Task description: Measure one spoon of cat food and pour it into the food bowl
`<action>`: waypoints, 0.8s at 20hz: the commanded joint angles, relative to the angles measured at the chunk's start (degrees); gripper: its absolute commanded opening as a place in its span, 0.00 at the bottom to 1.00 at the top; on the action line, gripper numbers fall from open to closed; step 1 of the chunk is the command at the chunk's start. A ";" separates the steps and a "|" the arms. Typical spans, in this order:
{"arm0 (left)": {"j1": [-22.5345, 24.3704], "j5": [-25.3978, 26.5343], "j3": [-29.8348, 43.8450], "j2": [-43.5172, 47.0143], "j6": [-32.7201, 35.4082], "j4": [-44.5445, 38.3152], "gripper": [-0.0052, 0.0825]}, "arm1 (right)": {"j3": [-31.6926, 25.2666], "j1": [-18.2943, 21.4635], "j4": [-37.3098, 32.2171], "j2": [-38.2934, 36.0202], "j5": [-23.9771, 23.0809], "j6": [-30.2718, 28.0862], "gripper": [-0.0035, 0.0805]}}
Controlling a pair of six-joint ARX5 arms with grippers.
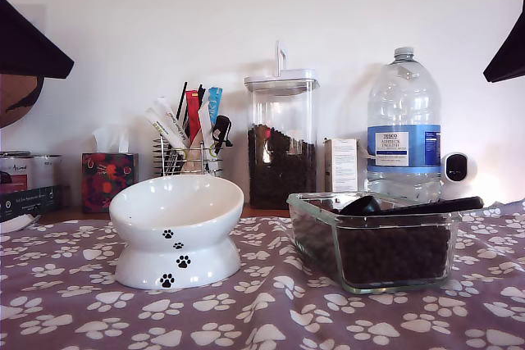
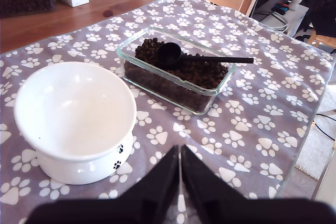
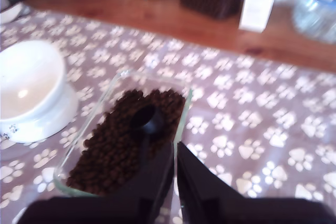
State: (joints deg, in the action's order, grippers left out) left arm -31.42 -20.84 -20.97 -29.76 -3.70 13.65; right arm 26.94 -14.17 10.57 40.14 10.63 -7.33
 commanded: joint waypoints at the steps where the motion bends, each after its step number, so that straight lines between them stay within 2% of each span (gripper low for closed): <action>1: -0.15 0.11 0.92 -0.28 0.28 -0.98 0.04 | -5.20 -3.50 -3.37 -1.70 -2.97 1.60 0.03; 4: -0.15 0.09 0.92 -0.31 0.46 -2.49 0.04 | -9.38 -10.56 -7.89 -4.04 -11.08 4.46 0.03; 6: -0.15 0.11 0.92 -0.85 0.74 -2.54 0.04 | -10.40 -14.93 -8.02 -4.00 -14.40 4.26 0.03; 8: -0.15 0.11 0.92 -1.95 0.68 -2.78 0.04 | -10.47 -18.01 -7.89 -3.54 -14.69 3.82 0.03; 10: -0.22 0.11 0.92 -3.15 0.70 -3.13 0.04 | -10.47 -19.34 -6.14 -2.89 -14.67 2.51 0.05; 14: -0.22 0.11 0.92 -4.37 0.68 -3.17 0.04 | -10.47 -19.06 -7.74 0.48 -15.02 0.90 0.22; 16: -0.22 0.15 0.92 -4.37 0.68 -3.15 0.04 | -10.47 -18.67 -7.89 2.23 -15.30 0.55 0.23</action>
State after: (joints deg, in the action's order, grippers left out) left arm -31.42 -20.84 -20.97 -34.24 -3.44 11.14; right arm 17.02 -33.06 3.36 41.76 -4.45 -6.33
